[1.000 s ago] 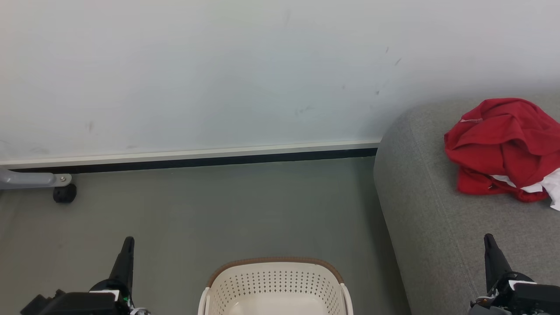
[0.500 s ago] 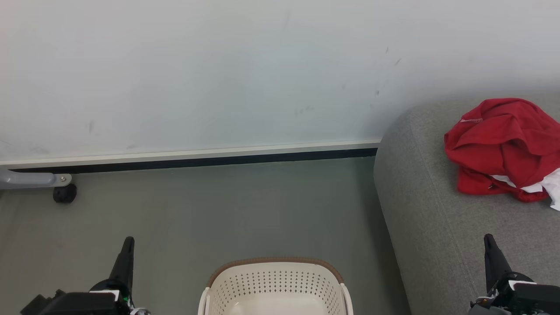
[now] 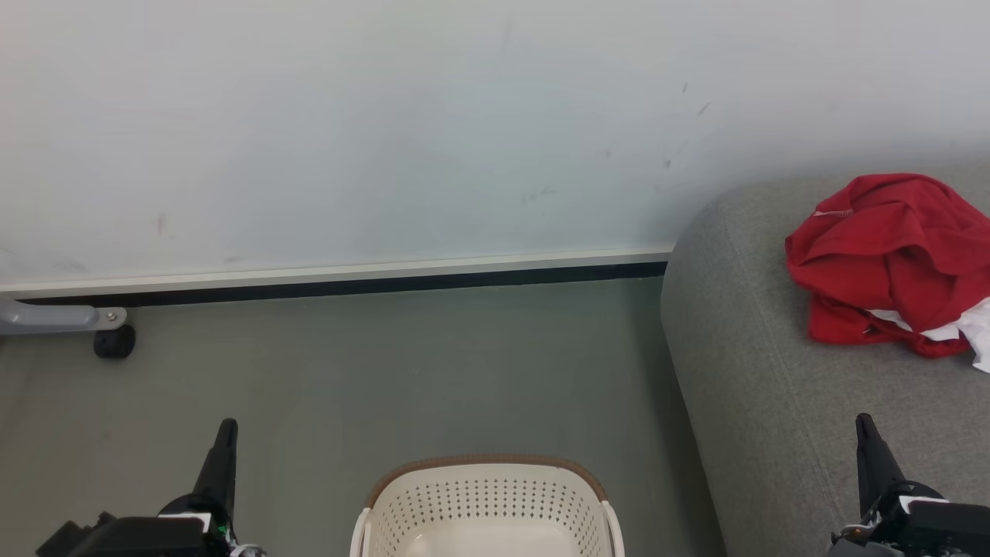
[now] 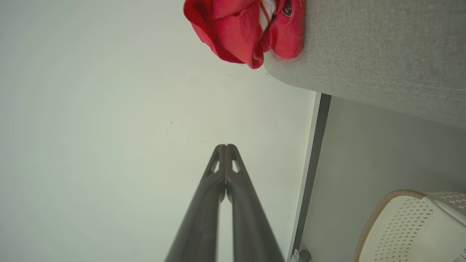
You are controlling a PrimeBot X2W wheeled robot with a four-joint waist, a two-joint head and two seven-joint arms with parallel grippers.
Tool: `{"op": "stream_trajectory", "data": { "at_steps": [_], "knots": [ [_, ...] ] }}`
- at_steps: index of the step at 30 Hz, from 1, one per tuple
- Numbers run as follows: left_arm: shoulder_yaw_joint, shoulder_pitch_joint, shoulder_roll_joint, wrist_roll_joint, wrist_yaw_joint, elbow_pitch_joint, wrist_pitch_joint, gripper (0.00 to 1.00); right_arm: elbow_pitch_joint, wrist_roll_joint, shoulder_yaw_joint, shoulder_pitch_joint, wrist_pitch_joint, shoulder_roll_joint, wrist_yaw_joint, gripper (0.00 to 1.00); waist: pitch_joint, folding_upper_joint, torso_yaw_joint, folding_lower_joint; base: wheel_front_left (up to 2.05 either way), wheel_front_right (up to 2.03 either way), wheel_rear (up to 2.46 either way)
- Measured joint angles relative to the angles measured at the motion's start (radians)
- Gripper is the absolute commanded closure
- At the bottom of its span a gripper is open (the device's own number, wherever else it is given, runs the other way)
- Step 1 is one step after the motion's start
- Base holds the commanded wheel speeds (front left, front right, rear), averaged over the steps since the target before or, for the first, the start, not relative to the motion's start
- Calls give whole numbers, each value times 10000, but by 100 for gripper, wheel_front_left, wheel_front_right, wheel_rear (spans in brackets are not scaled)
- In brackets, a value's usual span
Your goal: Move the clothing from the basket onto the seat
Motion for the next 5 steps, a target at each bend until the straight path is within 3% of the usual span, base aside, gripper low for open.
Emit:
{"op": "stream_trajectory", "data": {
  "at_steps": [5],
  "knots": [
    [0, 0, 0, 0, 0, 2, 0, 100, 2, 0, 0, 0, 0, 0, 0, 100, 0, 0, 0, 0, 0, 0, 0]
  ]
}}
